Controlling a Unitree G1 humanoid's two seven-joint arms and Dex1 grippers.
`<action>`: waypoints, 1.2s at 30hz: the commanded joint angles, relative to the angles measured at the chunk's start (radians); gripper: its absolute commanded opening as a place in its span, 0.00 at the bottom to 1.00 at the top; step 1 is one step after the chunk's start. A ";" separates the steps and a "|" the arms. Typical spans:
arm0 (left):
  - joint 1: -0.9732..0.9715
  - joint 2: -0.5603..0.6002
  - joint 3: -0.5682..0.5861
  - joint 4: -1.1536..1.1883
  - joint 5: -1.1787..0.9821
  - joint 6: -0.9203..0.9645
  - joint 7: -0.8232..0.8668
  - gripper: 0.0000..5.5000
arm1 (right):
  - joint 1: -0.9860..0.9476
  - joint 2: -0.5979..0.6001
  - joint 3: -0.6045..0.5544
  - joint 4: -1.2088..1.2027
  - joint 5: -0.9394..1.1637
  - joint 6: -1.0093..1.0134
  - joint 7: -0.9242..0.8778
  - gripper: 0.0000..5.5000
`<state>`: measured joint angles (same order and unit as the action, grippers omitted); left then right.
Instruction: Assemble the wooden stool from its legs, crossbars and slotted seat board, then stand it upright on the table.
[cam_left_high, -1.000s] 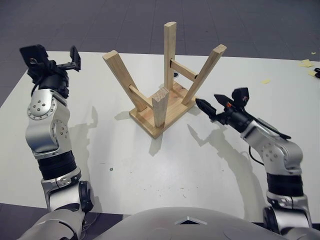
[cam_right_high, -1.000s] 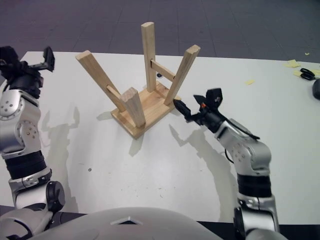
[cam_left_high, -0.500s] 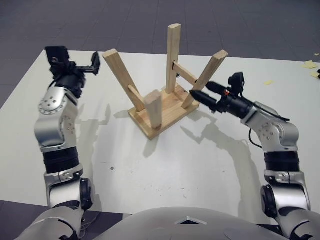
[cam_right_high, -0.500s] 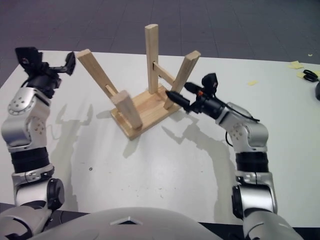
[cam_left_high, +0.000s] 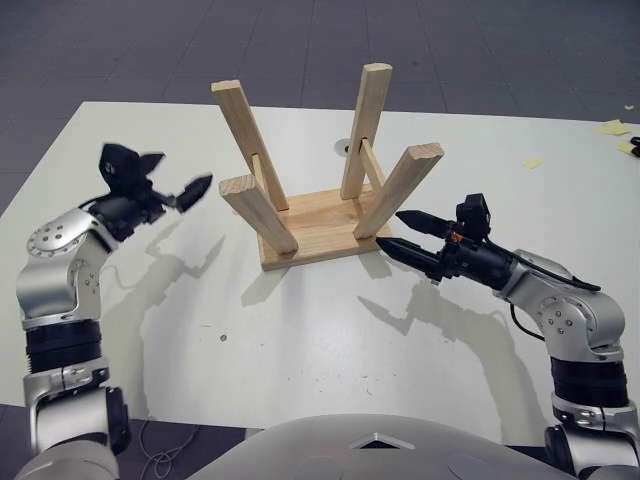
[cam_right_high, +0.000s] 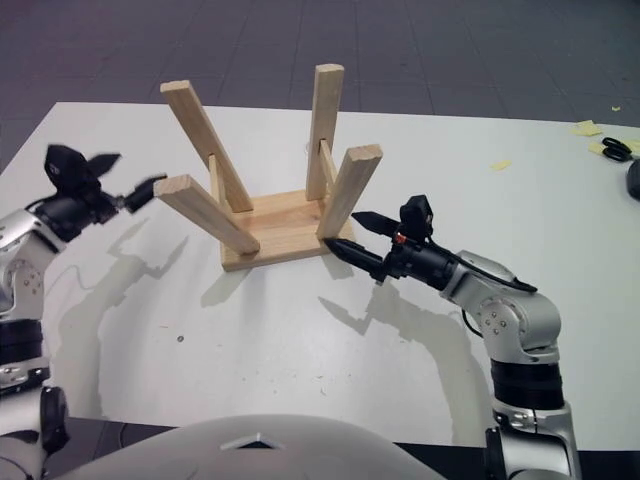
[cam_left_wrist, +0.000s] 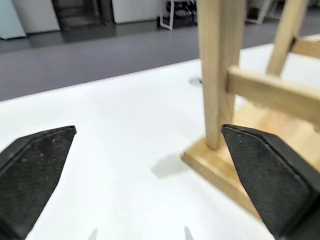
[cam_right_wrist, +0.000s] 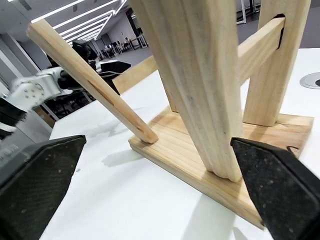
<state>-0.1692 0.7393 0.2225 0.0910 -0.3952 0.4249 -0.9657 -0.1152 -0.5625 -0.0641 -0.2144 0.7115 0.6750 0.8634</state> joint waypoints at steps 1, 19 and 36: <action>0.006 0.121 -0.129 -0.047 0.051 -0.040 -0.187 0.98 | -0.088 -0.027 0.051 0.162 -0.186 -0.189 0.023 0.98; -0.249 -0.107 -0.420 0.146 0.199 -0.270 -0.236 0.83 | -0.372 0.045 0.243 0.662 -0.454 -0.573 0.325 0.98; -0.236 -0.144 -0.433 0.195 0.212 -0.266 -0.226 0.31 | -0.279 0.034 0.268 0.483 -0.431 -0.429 0.421 0.56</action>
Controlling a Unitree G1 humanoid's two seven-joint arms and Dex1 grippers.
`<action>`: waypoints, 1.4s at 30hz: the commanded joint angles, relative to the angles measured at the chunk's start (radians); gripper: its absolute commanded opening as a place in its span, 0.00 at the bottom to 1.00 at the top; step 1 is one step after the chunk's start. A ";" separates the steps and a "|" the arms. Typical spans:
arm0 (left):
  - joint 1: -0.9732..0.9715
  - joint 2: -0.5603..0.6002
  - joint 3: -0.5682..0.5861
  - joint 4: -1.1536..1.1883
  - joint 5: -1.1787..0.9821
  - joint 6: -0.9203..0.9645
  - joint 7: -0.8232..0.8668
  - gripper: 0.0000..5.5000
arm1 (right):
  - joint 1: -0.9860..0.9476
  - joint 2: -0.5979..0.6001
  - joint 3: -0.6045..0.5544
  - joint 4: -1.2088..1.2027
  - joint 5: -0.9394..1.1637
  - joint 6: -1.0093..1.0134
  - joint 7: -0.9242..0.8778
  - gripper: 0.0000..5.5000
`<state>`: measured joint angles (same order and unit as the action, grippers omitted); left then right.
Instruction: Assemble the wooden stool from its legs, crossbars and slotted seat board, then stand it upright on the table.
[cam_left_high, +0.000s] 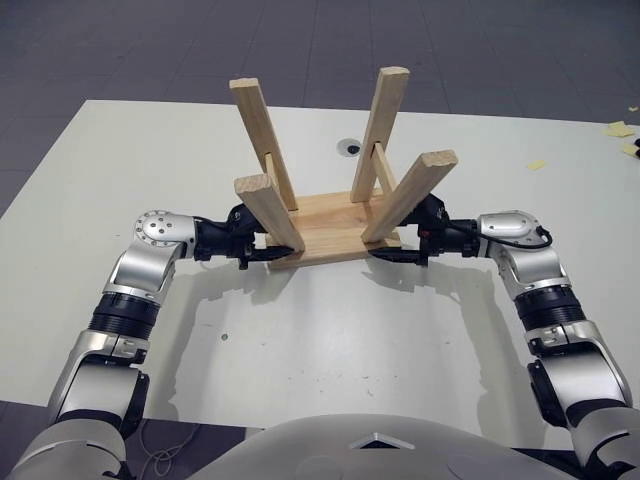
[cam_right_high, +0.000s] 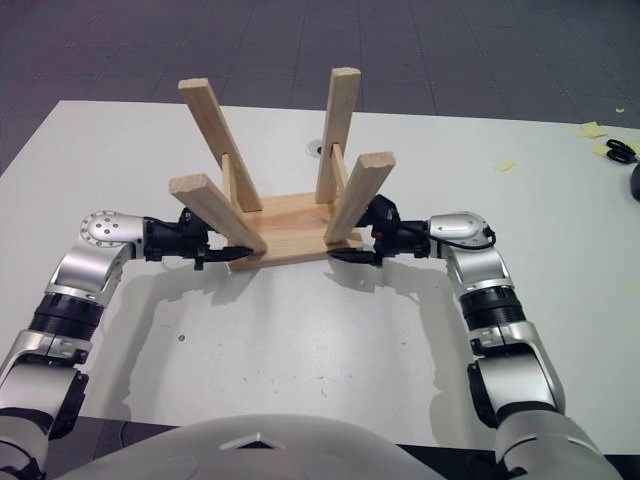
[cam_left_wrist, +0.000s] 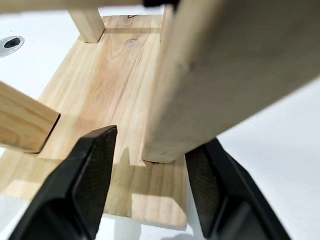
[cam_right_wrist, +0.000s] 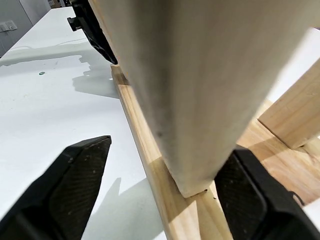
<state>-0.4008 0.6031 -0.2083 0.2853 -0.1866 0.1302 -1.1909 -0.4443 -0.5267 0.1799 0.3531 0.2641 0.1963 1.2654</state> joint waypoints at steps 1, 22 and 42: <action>-0.003 -0.006 -0.002 -0.001 -0.006 0.049 -0.010 0.27 | 0.064 -0.005 0.025 -0.105 0.019 0.063 0.019 0.52; -0.337 -0.056 0.306 -0.065 -0.449 1.096 0.083 0.23 | 0.101 0.163 -0.507 -0.440 1.083 0.963 -0.798 0.27; -0.120 -0.166 0.735 -0.261 -0.518 0.766 0.469 0.74 | 0.287 0.087 -0.706 -0.588 1.108 0.629 -1.015 0.79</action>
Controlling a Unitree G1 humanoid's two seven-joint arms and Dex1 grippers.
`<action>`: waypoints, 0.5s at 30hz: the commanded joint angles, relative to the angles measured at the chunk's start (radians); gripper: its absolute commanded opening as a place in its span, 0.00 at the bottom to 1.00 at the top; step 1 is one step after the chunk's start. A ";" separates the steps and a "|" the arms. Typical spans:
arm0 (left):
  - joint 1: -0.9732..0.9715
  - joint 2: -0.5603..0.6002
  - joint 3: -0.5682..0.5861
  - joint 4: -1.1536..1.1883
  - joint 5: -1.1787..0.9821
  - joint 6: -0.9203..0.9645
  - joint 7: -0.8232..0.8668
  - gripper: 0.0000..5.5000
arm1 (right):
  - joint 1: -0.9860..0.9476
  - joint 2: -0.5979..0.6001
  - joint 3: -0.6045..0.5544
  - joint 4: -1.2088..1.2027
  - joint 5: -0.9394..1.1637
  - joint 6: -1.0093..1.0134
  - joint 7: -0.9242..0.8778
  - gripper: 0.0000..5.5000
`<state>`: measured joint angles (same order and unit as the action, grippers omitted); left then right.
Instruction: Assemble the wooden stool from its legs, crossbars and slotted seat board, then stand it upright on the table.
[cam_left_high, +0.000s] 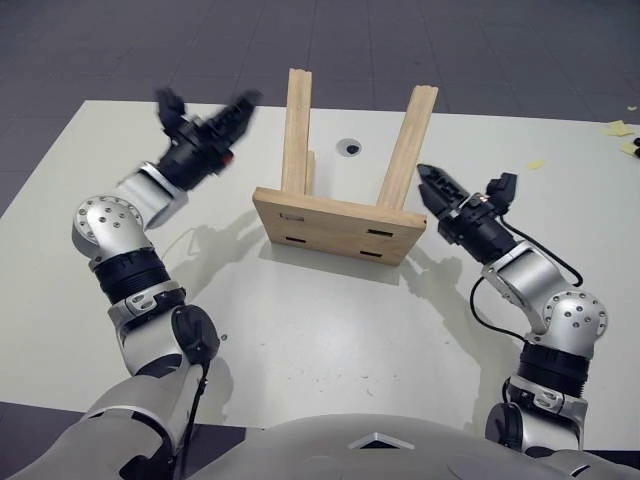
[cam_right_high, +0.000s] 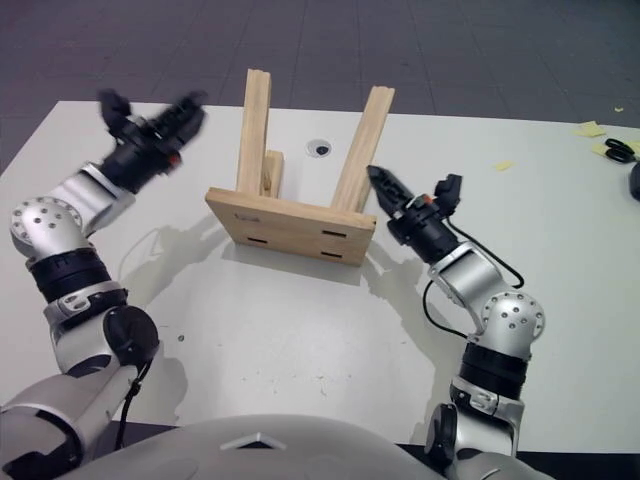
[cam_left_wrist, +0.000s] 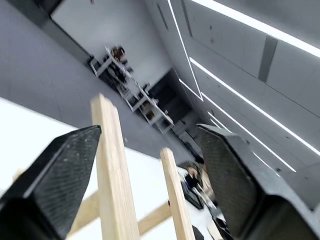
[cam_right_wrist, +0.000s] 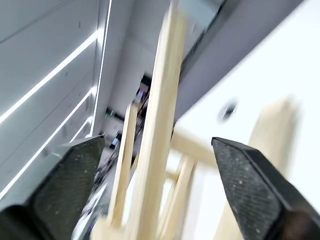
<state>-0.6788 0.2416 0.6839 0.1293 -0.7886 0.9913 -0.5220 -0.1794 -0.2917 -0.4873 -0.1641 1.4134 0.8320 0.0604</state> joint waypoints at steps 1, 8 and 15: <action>0.221 0.282 -0.245 -0.120 0.154 -0.170 -0.297 0.78 | 0.067 -0.217 -0.005 -0.105 -0.097 0.004 0.295 0.83; 0.315 0.519 -0.470 -0.096 0.283 -0.364 -0.638 0.98 | 0.230 -0.537 0.338 -0.108 -0.656 -0.286 0.836 0.98; 0.268 0.497 -0.742 -0.024 0.465 -0.623 -0.754 0.98 | 0.028 -0.494 0.537 0.153 -0.867 -0.424 1.047 0.98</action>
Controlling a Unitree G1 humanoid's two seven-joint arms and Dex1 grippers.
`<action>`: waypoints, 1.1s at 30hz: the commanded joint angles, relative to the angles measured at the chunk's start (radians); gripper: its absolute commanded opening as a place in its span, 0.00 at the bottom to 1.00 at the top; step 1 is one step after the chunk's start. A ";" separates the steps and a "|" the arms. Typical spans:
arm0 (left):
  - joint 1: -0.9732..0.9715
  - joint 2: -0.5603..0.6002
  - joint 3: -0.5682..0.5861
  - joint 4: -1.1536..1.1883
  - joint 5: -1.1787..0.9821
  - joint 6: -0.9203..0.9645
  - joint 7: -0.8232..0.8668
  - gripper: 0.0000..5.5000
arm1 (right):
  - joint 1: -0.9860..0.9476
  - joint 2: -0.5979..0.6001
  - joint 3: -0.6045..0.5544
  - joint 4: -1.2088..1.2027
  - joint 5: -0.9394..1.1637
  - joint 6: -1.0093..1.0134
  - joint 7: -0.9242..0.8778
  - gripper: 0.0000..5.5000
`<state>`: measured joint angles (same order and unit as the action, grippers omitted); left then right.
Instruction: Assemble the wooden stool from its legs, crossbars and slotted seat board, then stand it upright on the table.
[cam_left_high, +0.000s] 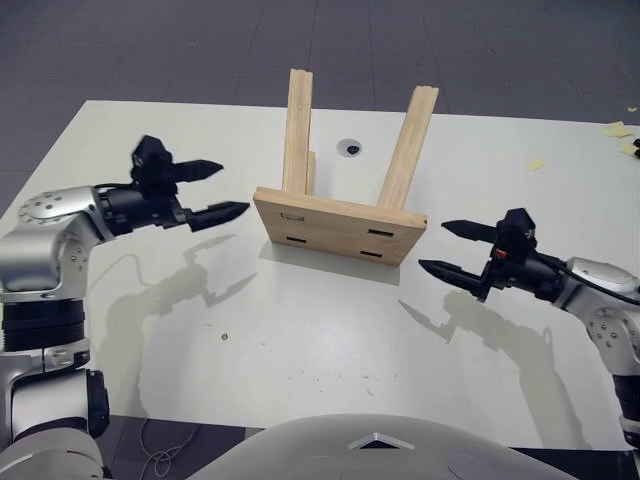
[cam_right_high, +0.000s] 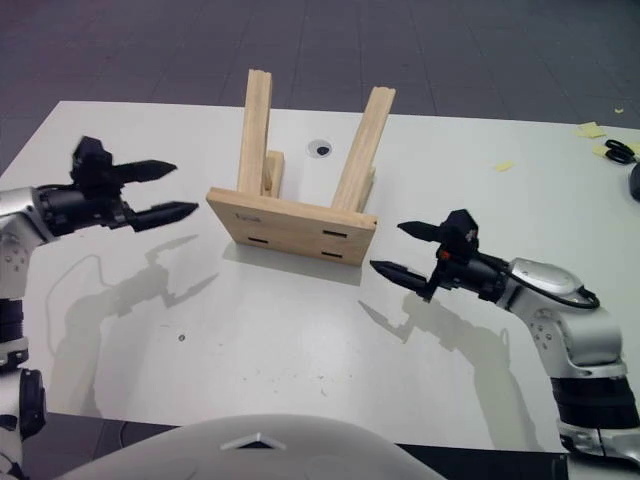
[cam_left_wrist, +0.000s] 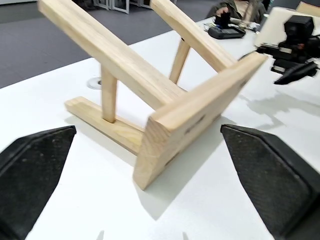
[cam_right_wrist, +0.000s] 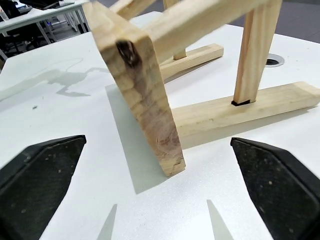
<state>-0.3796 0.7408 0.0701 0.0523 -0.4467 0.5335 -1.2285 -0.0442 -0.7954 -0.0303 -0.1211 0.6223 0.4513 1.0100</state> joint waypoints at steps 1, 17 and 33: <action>-0.040 -0.010 -0.163 0.085 0.165 -0.225 -0.052 0.98 | -0.146 0.016 0.104 0.160 -0.105 -0.060 0.126 0.98; -0.160 -0.145 -0.224 0.417 0.263 -0.478 -0.049 0.72 | -0.307 0.150 0.217 0.391 -0.265 -0.167 0.266 0.70; -0.166 -0.190 -0.126 0.196 -0.029 0.053 -0.085 0.40 | -0.296 0.185 0.183 0.332 -0.220 -0.037 0.236 0.32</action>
<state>-0.5107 0.5905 -0.1182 0.3316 -0.3003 0.4049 -1.3030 -0.3487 -0.6420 0.1504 0.2532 0.3538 0.3171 1.2514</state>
